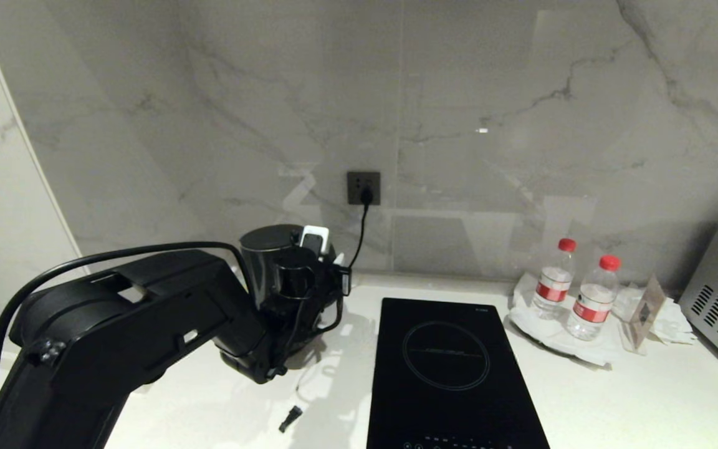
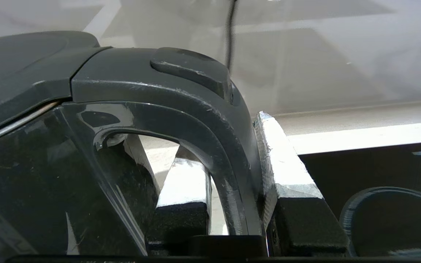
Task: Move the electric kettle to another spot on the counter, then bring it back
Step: Place it on the power base
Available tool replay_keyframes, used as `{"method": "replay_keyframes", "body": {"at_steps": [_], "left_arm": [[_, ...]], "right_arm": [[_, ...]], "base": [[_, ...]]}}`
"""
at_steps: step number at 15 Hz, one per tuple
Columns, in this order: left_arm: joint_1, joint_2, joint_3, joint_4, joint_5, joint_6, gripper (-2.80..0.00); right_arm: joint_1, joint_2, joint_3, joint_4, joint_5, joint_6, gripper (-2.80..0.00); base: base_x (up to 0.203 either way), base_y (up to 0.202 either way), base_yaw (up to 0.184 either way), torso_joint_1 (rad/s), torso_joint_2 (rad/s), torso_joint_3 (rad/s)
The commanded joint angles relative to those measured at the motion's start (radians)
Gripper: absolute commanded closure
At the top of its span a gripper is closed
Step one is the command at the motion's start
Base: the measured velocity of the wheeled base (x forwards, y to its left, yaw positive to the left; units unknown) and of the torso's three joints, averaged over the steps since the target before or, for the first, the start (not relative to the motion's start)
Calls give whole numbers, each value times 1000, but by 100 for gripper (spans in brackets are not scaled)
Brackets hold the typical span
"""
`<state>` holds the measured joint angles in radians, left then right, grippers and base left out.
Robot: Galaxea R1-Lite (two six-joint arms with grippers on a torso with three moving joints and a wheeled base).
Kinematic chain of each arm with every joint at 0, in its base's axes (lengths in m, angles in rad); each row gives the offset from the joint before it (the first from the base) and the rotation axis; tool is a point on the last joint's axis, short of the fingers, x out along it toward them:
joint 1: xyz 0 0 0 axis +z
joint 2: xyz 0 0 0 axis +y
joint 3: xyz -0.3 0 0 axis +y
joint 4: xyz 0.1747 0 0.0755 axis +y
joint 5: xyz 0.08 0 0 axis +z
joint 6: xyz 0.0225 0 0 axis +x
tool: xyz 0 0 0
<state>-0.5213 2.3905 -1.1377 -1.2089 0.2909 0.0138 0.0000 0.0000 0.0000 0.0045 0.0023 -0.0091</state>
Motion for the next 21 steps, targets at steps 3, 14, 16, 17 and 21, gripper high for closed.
{"method": "replay_keyframes", "body": {"at_steps": [3,14,16,17,21], "left_arm": [[20,41,-61,41,1,0,0],[51,146,-244,179,-1,-2,0],[61,163,-267,185,-1,-1,0],[63,165,-267,186,-1,0,0],[79,202,-290,186,-1,0,0]], "right_arm": [[0,0,0,0,1,0,0],[0,0,0,0,1,0,0],[0,0,0,0,1,0,0],[0,0,0,0,1,0,0],[0,0,0,0,1,1,0]], "base": [[0,0,0,0,0,0],[0,0,0,0,0,0],[0,0,0,0,0,0],[0,0,0,0,0,0],[0,0,0,0,0,0]]}}
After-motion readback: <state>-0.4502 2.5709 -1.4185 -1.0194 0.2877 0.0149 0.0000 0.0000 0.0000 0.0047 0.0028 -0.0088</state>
